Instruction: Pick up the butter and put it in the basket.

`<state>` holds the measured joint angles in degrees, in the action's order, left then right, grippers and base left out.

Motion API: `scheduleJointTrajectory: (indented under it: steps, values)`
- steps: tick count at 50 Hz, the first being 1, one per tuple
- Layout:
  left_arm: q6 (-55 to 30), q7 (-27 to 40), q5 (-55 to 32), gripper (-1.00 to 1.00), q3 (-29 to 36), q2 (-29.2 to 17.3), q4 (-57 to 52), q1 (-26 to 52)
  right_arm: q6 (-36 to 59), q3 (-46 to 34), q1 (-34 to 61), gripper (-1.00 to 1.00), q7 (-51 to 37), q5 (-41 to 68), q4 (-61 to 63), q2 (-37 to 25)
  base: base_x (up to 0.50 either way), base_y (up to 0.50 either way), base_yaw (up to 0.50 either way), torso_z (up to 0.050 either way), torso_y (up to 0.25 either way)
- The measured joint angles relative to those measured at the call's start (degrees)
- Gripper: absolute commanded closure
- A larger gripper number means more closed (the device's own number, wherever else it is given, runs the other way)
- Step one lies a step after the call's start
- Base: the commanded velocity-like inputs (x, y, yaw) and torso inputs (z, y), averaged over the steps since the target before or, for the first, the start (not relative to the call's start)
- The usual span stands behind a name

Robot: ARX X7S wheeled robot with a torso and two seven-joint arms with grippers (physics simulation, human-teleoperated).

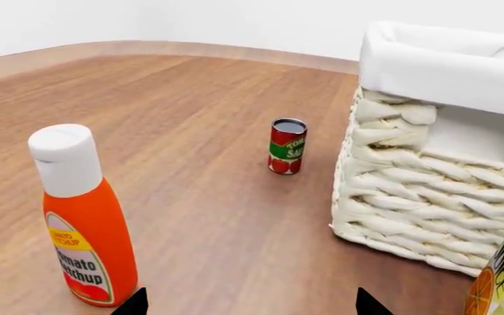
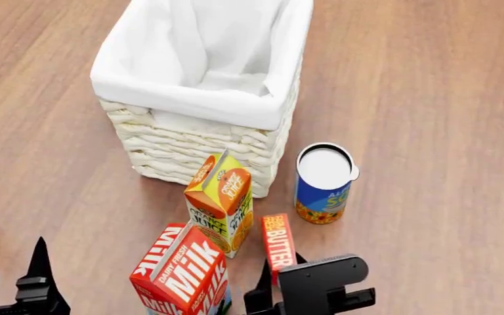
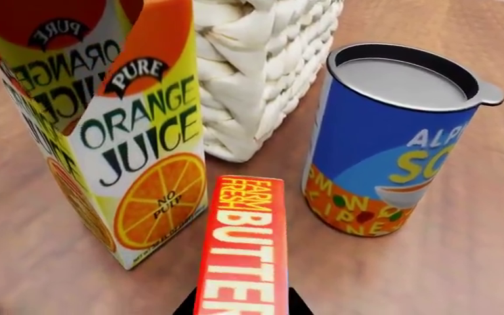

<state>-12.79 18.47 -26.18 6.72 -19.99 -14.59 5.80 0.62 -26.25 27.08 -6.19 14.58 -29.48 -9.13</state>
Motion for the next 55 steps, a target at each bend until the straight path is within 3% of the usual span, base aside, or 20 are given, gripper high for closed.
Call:
scheduleJointTrajectory:
  steps: [24, 55]
  values:
    - [0.1, 0.3, -0.2, -1.0, 0.3, -0.2, 0.2, 0.3, 6.6, -1.1, -6.7, 1.0, -5.9, -0.6, 19.5, -4.5, 0.0, 0.0, 0.0, 0.0, 0.001]
    - [0.5, 0.5, -0.1, -1.0, 0.9, -0.2, 1.5, 1.2, 24.0, -1.0, -10.9, 1.0, -14.1, -3.6, 51.8, -11.5, 0.0, 0.0, 0.0, 0.0, 0.001]
